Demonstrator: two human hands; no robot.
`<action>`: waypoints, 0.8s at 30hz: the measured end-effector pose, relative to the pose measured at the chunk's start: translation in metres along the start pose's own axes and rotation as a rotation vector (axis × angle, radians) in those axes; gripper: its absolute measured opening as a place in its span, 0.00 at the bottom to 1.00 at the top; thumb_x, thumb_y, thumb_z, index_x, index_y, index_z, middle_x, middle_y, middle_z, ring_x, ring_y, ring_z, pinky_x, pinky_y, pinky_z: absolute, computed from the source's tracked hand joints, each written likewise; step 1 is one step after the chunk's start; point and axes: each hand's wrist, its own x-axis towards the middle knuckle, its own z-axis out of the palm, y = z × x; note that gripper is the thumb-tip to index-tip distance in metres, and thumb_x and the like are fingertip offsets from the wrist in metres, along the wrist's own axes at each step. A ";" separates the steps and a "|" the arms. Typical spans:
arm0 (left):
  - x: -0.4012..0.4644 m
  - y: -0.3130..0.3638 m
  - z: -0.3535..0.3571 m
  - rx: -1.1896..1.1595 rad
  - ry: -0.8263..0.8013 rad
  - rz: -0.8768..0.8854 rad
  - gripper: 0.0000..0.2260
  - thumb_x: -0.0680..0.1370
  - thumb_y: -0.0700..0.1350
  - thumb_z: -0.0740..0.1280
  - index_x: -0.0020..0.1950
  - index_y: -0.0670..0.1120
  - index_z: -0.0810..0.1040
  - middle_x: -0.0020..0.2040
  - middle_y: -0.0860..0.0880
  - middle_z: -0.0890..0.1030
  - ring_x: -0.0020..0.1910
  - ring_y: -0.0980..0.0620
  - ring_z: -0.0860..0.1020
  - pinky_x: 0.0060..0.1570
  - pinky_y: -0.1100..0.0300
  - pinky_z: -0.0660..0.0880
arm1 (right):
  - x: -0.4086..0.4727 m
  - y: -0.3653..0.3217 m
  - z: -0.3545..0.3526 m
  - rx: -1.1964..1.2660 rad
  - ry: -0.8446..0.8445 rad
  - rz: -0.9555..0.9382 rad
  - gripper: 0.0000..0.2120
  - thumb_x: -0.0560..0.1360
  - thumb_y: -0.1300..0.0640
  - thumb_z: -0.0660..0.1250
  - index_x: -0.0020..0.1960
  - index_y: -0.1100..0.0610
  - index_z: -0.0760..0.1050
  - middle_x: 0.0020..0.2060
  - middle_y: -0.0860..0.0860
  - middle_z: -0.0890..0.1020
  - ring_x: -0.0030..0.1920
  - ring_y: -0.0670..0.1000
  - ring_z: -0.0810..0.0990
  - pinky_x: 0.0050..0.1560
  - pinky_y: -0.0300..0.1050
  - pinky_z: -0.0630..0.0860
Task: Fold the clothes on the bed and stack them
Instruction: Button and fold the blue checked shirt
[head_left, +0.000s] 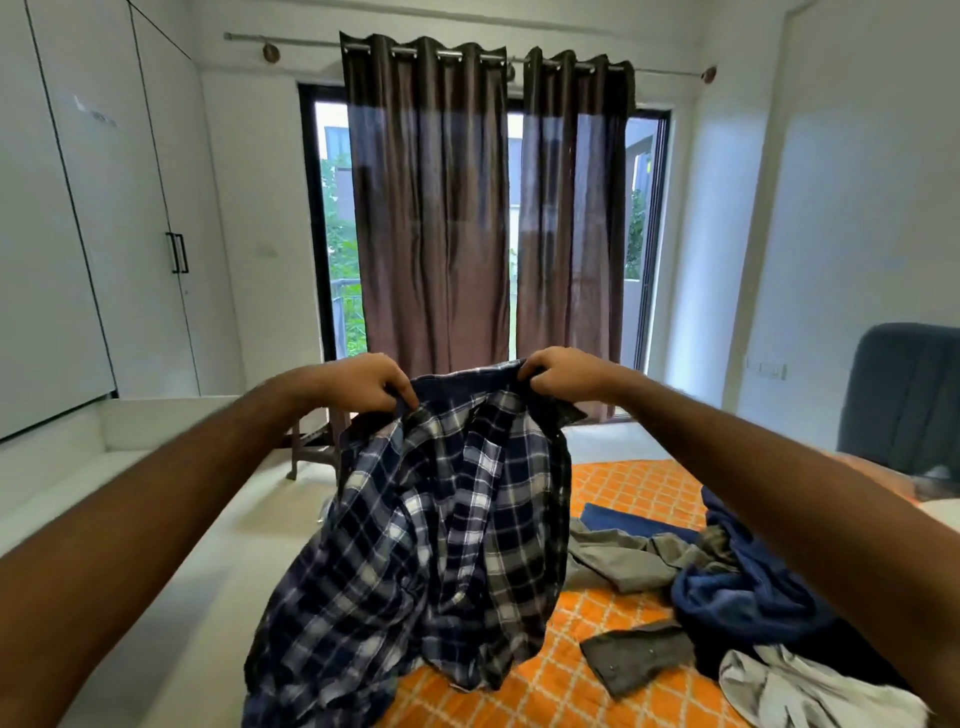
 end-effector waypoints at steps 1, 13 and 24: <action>-0.002 0.002 0.000 -0.017 -0.029 -0.002 0.20 0.75 0.30 0.62 0.60 0.46 0.85 0.53 0.51 0.84 0.49 0.56 0.80 0.48 0.77 0.71 | 0.001 -0.001 0.000 0.039 -0.054 -0.012 0.20 0.76 0.67 0.58 0.64 0.58 0.78 0.57 0.56 0.81 0.56 0.57 0.81 0.59 0.56 0.80; -0.016 0.011 0.052 0.965 0.074 0.628 0.03 0.77 0.49 0.70 0.49 0.54 0.83 0.55 0.51 0.77 0.52 0.50 0.75 0.44 0.55 0.71 | -0.027 0.011 0.027 -0.796 0.135 -0.782 0.03 0.77 0.55 0.70 0.49 0.50 0.82 0.52 0.48 0.78 0.50 0.51 0.74 0.41 0.49 0.77; -0.029 0.009 0.071 1.142 -0.036 0.866 0.09 0.75 0.36 0.68 0.53 0.47 0.81 0.55 0.50 0.77 0.41 0.50 0.76 0.34 0.56 0.76 | -0.067 0.008 0.112 -1.115 -0.355 -0.940 0.19 0.74 0.64 0.68 0.63 0.53 0.70 0.51 0.53 0.81 0.44 0.59 0.82 0.30 0.46 0.66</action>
